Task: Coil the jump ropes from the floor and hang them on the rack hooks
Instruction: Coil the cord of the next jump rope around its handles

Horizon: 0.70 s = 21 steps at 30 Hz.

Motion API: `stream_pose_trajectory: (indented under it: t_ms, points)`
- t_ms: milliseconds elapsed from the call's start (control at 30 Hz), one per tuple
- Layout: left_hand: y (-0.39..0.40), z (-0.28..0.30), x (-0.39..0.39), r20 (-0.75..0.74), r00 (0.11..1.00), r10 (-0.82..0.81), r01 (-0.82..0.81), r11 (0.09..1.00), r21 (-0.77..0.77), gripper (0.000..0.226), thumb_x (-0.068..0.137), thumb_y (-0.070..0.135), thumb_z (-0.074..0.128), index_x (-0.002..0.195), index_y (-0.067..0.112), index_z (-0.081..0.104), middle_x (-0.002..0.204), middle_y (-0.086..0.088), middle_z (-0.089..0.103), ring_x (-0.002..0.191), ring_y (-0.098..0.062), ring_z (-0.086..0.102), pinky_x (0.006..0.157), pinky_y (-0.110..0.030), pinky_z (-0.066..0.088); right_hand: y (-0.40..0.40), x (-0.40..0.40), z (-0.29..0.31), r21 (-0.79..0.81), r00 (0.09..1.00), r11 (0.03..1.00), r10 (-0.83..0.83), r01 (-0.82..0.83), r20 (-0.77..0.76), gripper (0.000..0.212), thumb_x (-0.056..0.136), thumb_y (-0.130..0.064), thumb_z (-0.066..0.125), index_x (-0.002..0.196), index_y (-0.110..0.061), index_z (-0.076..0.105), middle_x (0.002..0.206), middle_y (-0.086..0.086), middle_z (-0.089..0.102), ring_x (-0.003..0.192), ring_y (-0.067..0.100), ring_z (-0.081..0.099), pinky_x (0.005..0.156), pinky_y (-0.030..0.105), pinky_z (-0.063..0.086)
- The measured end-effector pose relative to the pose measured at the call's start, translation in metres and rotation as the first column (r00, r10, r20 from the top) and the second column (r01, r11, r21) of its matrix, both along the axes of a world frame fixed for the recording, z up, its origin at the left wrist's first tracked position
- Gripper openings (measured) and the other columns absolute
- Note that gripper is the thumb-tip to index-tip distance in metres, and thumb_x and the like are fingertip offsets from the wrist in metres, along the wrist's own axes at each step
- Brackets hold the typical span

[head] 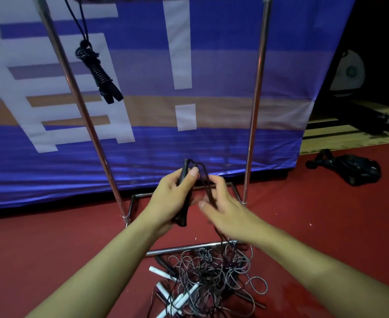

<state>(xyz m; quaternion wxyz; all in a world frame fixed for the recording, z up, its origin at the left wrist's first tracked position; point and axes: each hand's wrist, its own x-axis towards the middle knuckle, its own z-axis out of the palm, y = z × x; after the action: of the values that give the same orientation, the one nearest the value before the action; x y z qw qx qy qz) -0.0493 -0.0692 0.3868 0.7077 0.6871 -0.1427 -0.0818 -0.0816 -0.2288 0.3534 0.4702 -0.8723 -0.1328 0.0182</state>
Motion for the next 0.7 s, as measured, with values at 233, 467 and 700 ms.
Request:
stream_pose_trajectory:
  t_ms: [233,467,700]
  points:
    - [-0.011,0.001,0.0,-0.097,0.993,0.07,-0.086,0.981,-0.172,0.052,0.087,0.044,0.07,0.118,0.001,0.068,0.094,-0.014,0.065,0.083,-0.029,0.062,0.077,-0.04,0.056,0.022,-0.013,0.006,0.117,0.997,0.99,-0.077,0.079,-0.026,0.072,0.103,-0.042,0.053,0.157,-0.04,0.005,0.129,-0.026,0.052,0.111,-0.006,0.06,0.086,0.001,0.038]
    - [-0.015,0.003,-0.002,0.059,0.991,0.119,-0.114,0.99,-0.078,0.031,0.104,0.034,0.056,0.118,0.007,0.063,0.113,0.001,0.077,0.101,-0.019,0.076,0.072,-0.033,0.061,0.021,-0.009,0.003,0.172,0.997,0.985,-0.003,0.016,-0.074,0.028,0.101,-0.044,0.056,0.125,-0.03,0.05,0.085,-0.009,0.071,0.07,0.006,0.061,0.074,0.031,0.05]
    - [-0.015,0.003,-0.006,0.187,0.981,0.047,-0.061,0.996,0.072,0.024,0.109,0.039,0.043,0.105,0.015,0.044,0.114,0.005,0.077,0.095,-0.018,0.076,0.082,-0.034,0.059,0.017,-0.01,0.002,0.521,0.93,0.847,0.271,-0.107,-0.25,0.006,0.106,-0.018,0.054,0.111,-0.019,0.057,0.088,-0.001,0.068,0.065,0.007,0.047,0.054,0.016,0.034]
